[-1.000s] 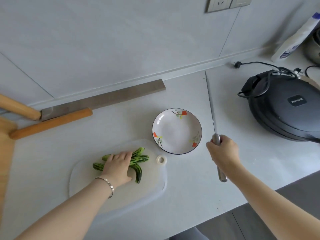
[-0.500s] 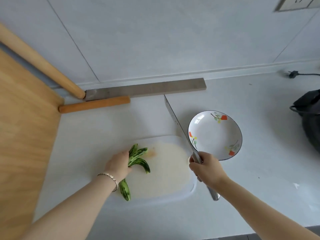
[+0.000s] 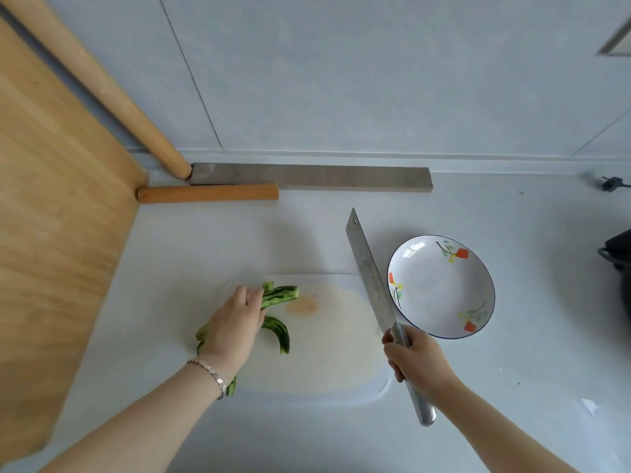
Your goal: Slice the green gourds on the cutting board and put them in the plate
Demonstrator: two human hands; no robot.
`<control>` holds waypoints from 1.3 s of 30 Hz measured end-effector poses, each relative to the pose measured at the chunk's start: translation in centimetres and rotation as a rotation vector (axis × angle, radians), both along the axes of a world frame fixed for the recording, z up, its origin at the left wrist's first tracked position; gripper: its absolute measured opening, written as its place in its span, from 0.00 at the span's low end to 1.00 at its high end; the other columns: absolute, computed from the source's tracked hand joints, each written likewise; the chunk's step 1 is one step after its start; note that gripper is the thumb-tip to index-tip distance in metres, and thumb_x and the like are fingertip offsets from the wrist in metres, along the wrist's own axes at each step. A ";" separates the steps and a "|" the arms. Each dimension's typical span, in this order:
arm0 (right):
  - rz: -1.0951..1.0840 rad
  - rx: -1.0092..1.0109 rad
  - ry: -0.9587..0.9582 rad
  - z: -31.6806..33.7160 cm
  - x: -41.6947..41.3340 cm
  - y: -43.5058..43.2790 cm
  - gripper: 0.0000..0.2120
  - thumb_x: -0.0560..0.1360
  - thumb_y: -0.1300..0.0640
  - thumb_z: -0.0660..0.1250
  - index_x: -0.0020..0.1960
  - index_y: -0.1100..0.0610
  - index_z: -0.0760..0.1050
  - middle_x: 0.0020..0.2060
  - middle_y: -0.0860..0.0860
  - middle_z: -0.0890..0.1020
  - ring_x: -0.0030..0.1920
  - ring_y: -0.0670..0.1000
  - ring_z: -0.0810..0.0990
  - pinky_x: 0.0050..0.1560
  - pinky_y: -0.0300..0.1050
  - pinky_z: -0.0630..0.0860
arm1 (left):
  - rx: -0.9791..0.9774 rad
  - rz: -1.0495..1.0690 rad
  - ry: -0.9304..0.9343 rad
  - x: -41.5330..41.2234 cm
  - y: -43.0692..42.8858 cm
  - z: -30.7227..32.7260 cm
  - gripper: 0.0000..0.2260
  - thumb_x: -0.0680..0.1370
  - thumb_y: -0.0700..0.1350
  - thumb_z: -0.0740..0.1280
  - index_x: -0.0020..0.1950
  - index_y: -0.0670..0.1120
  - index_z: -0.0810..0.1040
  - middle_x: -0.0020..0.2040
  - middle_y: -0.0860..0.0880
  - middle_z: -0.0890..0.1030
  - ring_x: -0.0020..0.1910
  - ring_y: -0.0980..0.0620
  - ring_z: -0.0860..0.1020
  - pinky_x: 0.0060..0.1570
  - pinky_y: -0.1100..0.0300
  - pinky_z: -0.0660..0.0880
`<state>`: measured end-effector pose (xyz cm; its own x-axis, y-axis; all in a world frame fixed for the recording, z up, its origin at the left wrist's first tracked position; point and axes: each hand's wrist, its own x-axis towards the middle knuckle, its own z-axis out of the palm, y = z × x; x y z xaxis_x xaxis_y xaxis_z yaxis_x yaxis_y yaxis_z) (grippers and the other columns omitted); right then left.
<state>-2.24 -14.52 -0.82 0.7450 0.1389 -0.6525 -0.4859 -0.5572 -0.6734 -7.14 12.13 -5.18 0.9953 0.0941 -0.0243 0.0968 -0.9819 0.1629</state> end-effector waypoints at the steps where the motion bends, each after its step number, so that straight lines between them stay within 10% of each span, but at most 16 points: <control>1: 0.001 -0.008 -0.006 0.0 0.1 -0.4 0.07 0.69 0.70 0.59 0.37 0.61 0.72 0.23 0.50 0.71 0.21 0.47 0.67 0.24 0.35 0.67 | -0.049 0.011 -0.022 0.3 -0.8 0.7 0.16 0.60 0.38 0.79 0.44 0.38 0.78 0.34 0.43 0.74 0.22 0.48 0.71 0.19 0.66 0.59; 13: -0.149 0.072 0.083 0.6 -0.5 -5.3 0.07 0.74 0.70 0.59 0.39 0.64 0.73 0.22 0.51 0.71 0.21 0.47 0.65 0.23 0.38 0.63 | -0.550 0.136 0.276 0.9 -9.9 -1.3 0.19 0.79 0.54 0.60 0.67 0.47 0.68 0.51 0.48 0.75 0.42 0.51 0.76 0.38 0.63 0.71; 18: -0.102 0.088 0.094 0.3 -0.6 -5.8 0.07 0.74 0.70 0.59 0.38 0.64 0.72 0.22 0.51 0.69 0.21 0.47 0.64 0.23 0.38 0.62 | -0.189 -0.048 0.298 -0.3 -9.8 -1.2 0.20 0.82 0.54 0.50 0.73 0.50 0.61 0.53 0.47 0.74 0.38 0.50 0.75 0.33 0.62 0.67; 23: -0.081 0.148 0.136 0.1 -0.5 -4.9 0.17 0.78 0.50 0.63 0.41 0.64 0.73 0.23 0.52 0.68 0.21 0.48 0.63 0.22 0.37 0.62 | -0.059 -0.273 0.107 -2.0 -9.4 -2.9 0.28 0.60 0.41 0.79 0.58 0.48 0.77 0.34 0.48 0.74 0.29 0.50 0.72 0.25 0.59 0.64; 28: 0.045 0.063 0.081 -0.6 -0.9 -4.5 0.19 0.78 0.47 0.59 0.39 0.61 0.72 0.21 0.48 0.70 0.21 0.47 0.67 0.25 0.38 0.67 | -0.062 -0.199 0.064 -2.7 -9.8 -3.6 0.39 0.43 0.28 0.76 0.53 0.46 0.81 0.36 0.44 0.78 0.32 0.46 0.76 0.28 0.56 0.73; 35: -0.034 0.101 0.187 -0.5 -1.3 -4.6 0.20 0.78 0.46 0.58 0.37 0.61 0.67 0.23 0.49 0.64 0.21 0.47 0.60 0.22 0.37 0.58 | -0.263 -0.087 -0.022 -5.4 -10.3 -4.6 0.33 0.46 0.25 0.75 0.48 0.45 0.83 0.40 0.46 0.80 0.41 0.47 0.73 0.37 0.58 0.76; 39: 0.073 0.016 0.149 -0.9 -1.8 -4.7 0.25 0.76 0.39 0.53 0.36 0.59 0.68 0.22 0.47 0.66 0.21 0.45 0.61 0.23 0.36 0.59 | -0.321 -0.045 -0.040 -4.9 -11.1 -4.8 0.15 0.65 0.41 0.77 0.50 0.46 0.80 0.44 0.48 0.80 0.42 0.48 0.77 0.44 0.52 0.76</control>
<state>-4.06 -19.19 -1.73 0.6274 0.2009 -0.7524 -0.5397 -0.5843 -0.6061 -12.06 1.00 -9.94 0.9990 0.0433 -0.0068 0.0415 -0.8830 0.4676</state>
